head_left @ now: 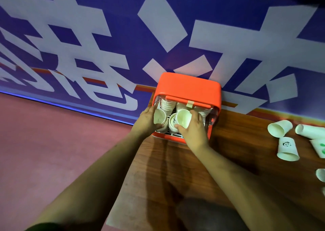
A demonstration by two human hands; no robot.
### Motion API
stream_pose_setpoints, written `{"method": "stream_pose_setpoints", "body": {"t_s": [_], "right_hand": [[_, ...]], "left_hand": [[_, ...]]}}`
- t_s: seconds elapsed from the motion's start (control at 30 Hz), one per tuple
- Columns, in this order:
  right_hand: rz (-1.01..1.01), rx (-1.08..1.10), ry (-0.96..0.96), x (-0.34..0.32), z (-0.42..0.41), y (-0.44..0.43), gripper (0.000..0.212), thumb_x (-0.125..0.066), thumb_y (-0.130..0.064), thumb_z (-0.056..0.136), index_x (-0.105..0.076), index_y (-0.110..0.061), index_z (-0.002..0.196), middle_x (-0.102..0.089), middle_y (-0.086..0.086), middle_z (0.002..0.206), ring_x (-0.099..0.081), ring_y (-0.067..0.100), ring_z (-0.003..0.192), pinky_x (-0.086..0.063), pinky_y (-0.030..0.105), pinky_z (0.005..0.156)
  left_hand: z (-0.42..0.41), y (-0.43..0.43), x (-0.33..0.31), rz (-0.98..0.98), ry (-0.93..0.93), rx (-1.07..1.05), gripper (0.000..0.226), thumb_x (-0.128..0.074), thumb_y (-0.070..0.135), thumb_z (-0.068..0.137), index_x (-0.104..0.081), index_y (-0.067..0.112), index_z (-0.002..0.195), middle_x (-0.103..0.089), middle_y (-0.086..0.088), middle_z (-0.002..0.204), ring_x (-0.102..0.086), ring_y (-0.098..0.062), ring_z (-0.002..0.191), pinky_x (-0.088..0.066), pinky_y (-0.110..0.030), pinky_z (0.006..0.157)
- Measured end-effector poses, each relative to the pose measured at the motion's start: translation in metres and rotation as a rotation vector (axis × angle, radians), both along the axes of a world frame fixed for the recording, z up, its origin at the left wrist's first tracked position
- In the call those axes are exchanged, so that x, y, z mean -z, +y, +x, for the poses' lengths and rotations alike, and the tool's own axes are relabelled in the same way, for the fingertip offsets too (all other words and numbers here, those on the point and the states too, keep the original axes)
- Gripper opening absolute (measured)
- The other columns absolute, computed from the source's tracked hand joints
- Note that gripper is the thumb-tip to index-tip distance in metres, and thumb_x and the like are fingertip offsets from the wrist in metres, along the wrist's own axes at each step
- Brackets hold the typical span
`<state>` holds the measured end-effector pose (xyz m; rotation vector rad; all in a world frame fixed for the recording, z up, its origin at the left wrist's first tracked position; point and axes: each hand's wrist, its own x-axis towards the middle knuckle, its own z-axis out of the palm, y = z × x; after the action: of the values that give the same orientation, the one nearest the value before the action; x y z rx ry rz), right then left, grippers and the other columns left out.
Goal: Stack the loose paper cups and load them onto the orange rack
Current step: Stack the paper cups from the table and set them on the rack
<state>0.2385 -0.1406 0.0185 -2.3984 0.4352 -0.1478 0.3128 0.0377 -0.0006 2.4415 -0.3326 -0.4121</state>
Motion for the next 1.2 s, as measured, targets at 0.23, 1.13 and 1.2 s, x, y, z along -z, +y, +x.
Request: {"method": "stream_pose_setpoints", "body": {"t_s": [0.23, 1.13, 1.2], "right_hand": [[-0.013, -0.059, 0.138, 0.026, 0.016, -0.001, 0.082, -0.084, -0.027, 0.071, -0.042, -0.011, 0.139, -0.048, 0.010, 0.140, -0.045, 0.030, 0.128, -0.039, 0.035, 0.101], [0.060, -0.106, 0.266, 0.025, -0.053, -0.075, 0.067, -0.068, -0.029, 0.087, -0.039, -0.008, 0.144, -0.039, 0.011, 0.144, -0.044, 0.027, 0.131, -0.036, 0.033, 0.106], [0.014, -0.074, 0.277, 0.026, -0.067, -0.099, 0.062, -0.066, -0.032, 0.088, -0.042, -0.012, 0.142, -0.041, 0.009, 0.141, -0.049, 0.027, 0.126, -0.042, 0.037, 0.103]], "left_hand": [[0.003, 0.003, 0.014, -0.015, 0.008, 0.003, 0.080, -0.084, 0.025, 0.074, -0.042, 0.014, 0.141, -0.048, -0.007, 0.140, -0.051, -0.027, 0.123, -0.043, -0.036, 0.099], [-0.038, -0.028, 0.009, 0.035, -0.234, -0.102, 0.072, -0.078, 0.030, 0.080, -0.044, 0.007, 0.139, -0.043, -0.016, 0.140, -0.041, -0.032, 0.130, -0.041, -0.043, 0.106], [-0.055, -0.036, 0.000, 0.032, -0.323, -0.110, 0.050, -0.071, 0.029, 0.084, -0.053, 0.009, 0.126, -0.047, -0.013, 0.126, -0.047, -0.029, 0.118, -0.047, -0.043, 0.097]]}}
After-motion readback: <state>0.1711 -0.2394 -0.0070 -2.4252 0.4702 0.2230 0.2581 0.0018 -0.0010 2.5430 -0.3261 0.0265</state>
